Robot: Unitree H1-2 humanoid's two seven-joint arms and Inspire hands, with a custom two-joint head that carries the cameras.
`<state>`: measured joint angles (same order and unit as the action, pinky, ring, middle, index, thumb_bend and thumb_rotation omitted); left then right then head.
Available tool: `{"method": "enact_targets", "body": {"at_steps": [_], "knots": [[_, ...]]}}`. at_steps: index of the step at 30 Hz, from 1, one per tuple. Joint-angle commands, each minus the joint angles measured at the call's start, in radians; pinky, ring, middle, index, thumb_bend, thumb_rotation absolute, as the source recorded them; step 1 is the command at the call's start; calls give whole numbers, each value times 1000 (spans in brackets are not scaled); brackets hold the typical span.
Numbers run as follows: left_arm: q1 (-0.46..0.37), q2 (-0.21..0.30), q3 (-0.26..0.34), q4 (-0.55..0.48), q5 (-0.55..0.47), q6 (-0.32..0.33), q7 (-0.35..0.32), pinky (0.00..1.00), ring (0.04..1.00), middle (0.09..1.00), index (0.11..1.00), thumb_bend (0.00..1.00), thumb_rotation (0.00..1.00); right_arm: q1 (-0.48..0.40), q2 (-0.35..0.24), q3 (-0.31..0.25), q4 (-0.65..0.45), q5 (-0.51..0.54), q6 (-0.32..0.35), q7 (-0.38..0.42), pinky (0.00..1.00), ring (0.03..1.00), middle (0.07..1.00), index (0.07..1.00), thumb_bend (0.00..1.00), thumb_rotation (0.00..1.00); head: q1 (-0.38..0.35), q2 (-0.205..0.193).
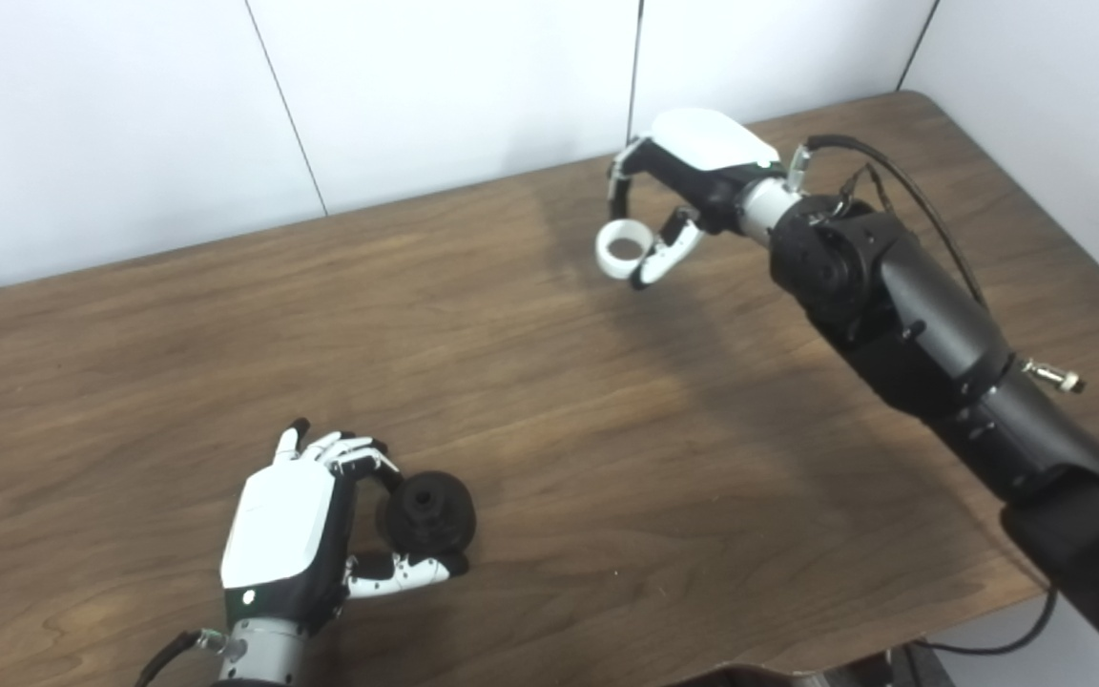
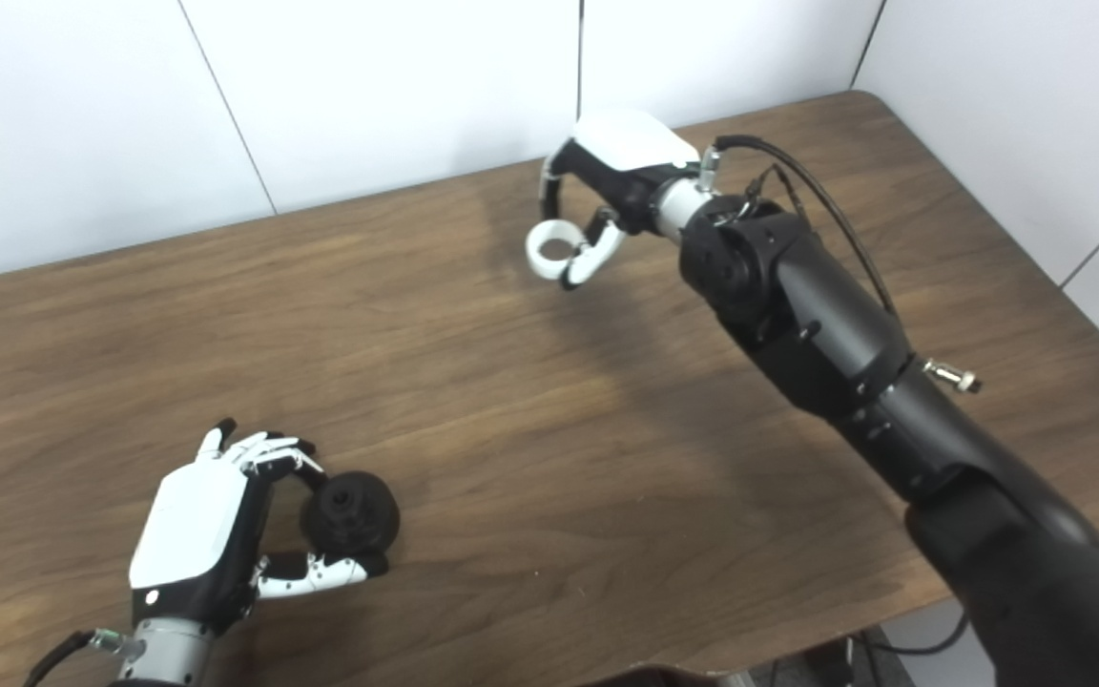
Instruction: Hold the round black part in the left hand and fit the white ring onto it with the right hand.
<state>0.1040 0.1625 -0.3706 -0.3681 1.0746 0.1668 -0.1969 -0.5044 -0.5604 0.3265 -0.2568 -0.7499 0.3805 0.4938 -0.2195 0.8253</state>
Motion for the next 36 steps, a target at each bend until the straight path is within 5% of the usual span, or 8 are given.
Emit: {"method": "enact_targets", "body": {"at_steps": [1,19,36], "knots": [[11,-3,-23,-3,21,6,-45,1000,854,755,482,524,52,-30,-1,-7,-66,-8,-10,23,1000,911,786,485,522,137,21,6],[-4,-54,-67,8,81,41,-56,1000,863,755,484,523,54,63,76,17,-303,8,-51,168,1000,918,801,484,524,137,184,43],[-22,-92,-93,18,120,68,-84,1000,858,764,485,524,58,119,146,49,-340,20,-123,206,1000,926,810,483,522,139,253,66]]}}
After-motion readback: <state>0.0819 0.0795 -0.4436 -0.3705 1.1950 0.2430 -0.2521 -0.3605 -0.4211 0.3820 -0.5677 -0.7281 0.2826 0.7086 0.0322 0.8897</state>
